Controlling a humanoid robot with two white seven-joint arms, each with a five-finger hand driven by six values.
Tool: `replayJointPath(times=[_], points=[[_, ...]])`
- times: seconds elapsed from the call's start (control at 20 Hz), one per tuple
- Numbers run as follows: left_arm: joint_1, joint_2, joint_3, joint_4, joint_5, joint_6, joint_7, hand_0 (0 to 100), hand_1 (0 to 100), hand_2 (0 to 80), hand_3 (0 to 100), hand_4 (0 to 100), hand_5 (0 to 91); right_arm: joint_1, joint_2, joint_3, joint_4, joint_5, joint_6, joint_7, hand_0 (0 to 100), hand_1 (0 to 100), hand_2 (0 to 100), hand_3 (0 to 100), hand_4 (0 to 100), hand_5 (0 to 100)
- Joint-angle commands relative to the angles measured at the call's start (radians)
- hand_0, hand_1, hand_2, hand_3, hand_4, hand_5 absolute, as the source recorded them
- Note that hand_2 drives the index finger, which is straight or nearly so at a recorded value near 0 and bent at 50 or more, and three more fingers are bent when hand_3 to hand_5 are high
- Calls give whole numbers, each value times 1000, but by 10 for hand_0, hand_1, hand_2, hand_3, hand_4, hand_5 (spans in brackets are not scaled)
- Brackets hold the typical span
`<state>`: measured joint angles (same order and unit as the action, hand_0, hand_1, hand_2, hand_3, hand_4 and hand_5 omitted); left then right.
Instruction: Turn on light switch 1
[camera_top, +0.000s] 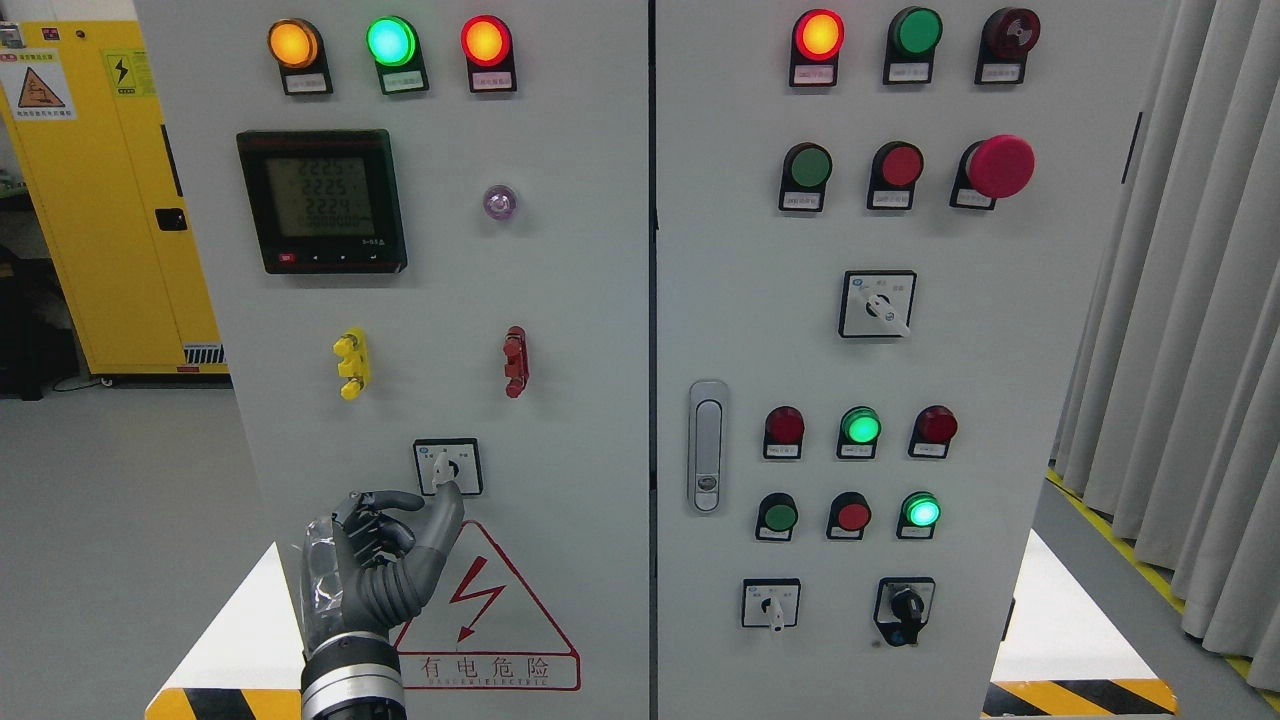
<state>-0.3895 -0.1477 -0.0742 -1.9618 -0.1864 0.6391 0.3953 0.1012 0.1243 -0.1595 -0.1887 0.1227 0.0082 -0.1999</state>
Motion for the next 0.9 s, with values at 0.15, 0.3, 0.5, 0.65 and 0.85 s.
replayJointPath(times=[0.15, 0.3, 0.5, 0.65, 0.85], points=[[-11, -1, -2, 8, -2, 2, 0, 177, 707, 584, 931, 901, 841, 0, 0, 0, 0, 0, -1, 0, 0, 500, 40, 0, 0, 0], [-15, -1, -2, 9, -4, 4, 0, 175, 705, 585, 930, 901, 841, 0, 0, 0, 0, 0, -1, 1, 0, 500, 40, 0, 0, 0], [-25, -3, -4, 11, -5, 17, 0, 169, 703, 587, 933, 901, 841, 0, 0, 0, 0, 0, -1, 1, 0, 500, 40, 0, 0, 0], [-31, -3, -4, 15, -5, 20, 0, 163, 703, 588, 949, 901, 841, 0, 0, 0, 0, 0, -1, 1, 0, 500, 40, 0, 0, 0], [-37, -6, -4, 21, -5, 25, 0, 158, 702, 588, 951, 901, 842, 0, 0, 0, 0, 0, -1, 1, 0, 500, 40, 0, 0, 0]])
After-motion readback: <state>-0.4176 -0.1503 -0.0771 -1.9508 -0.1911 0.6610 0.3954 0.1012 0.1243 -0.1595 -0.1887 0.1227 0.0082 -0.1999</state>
